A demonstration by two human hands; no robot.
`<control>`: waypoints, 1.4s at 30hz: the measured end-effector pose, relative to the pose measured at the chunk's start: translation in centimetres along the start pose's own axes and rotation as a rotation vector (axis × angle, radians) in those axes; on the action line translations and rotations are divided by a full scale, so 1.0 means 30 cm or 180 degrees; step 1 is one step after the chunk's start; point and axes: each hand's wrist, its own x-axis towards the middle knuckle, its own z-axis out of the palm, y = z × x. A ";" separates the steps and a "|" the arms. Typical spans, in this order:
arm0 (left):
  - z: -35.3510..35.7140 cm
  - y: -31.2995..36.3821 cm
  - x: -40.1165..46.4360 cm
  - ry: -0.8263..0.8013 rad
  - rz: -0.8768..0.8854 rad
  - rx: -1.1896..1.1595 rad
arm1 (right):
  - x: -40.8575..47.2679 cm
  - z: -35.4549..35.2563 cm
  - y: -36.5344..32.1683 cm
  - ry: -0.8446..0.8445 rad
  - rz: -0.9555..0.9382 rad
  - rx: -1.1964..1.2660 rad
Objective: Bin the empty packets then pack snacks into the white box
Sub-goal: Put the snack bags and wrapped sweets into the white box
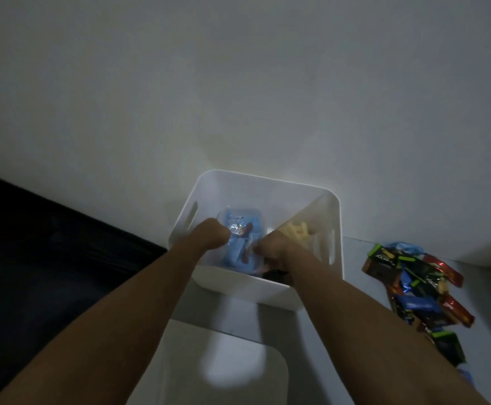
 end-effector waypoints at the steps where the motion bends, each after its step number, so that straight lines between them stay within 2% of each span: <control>1: -0.010 -0.017 0.008 0.0453 0.0381 -0.0137 | 0.012 0.004 0.009 -0.0048 0.0072 -0.0060; 3: -0.045 -0.046 0.024 0.1769 0.0944 -0.0533 | 0.018 0.013 0.009 -0.0148 0.0097 -0.0017; 5: -0.096 -0.079 0.053 0.2293 0.0963 -0.0643 | 0.017 0.024 -0.003 -0.0192 0.0060 0.0031; 7: -0.144 -0.106 0.074 0.2004 0.0507 -0.0839 | 0.018 0.042 -0.017 -0.0251 0.0030 0.0006; 8: -0.145 -0.129 0.092 0.1653 0.0226 -0.0914 | 0.018 0.054 -0.025 -0.0271 0.0007 -0.0034; 10: -0.133 -0.153 0.110 0.1033 0.0158 -0.1015 | 0.020 0.085 -0.045 -0.0362 -0.0063 -0.0172; 13: -0.115 -0.161 0.127 0.1109 0.0238 -0.1204 | 0.014 0.126 -0.072 -0.0476 -0.0082 -0.0402; 16: -0.118 -0.160 0.133 0.1100 0.0274 -0.1091 | -0.013 0.131 -0.089 -0.0488 -0.0086 -0.0470; 20: -0.109 -0.160 0.124 0.1144 0.0428 -0.0857 | -0.053 0.093 -0.089 -0.0284 -0.0067 -0.0840; 24: -0.100 -0.153 0.096 0.1569 0.0599 -0.0880 | -0.095 0.014 -0.106 -0.0034 -0.0108 -0.0984; 27: -0.082 -0.108 0.068 0.2189 0.1023 -0.0540 | -0.152 -0.101 -0.117 0.0065 -0.0316 -0.0819; 28: -0.071 -0.075 0.060 0.2252 0.1179 -0.0454 | -0.175 -0.148 -0.118 0.0105 -0.0372 -0.0770; 30: -0.040 0.022 0.025 0.1995 0.1378 -0.0498 | -0.240 -0.244 -0.110 0.0162 -0.0426 -0.0624; 33: 0.031 0.197 -0.037 0.1150 0.1572 -0.0594 | -0.340 -0.384 -0.079 0.0238 -0.0384 -0.0519; 35: 0.084 0.306 -0.082 0.0850 0.1792 -0.0481 | -0.392 -0.473 -0.041 0.0363 -0.0367 -0.0579; 42: 0.302 0.601 -0.260 0.0937 0.2348 -0.0145 | -0.489 -0.742 0.192 0.0774 -0.0257 -0.0597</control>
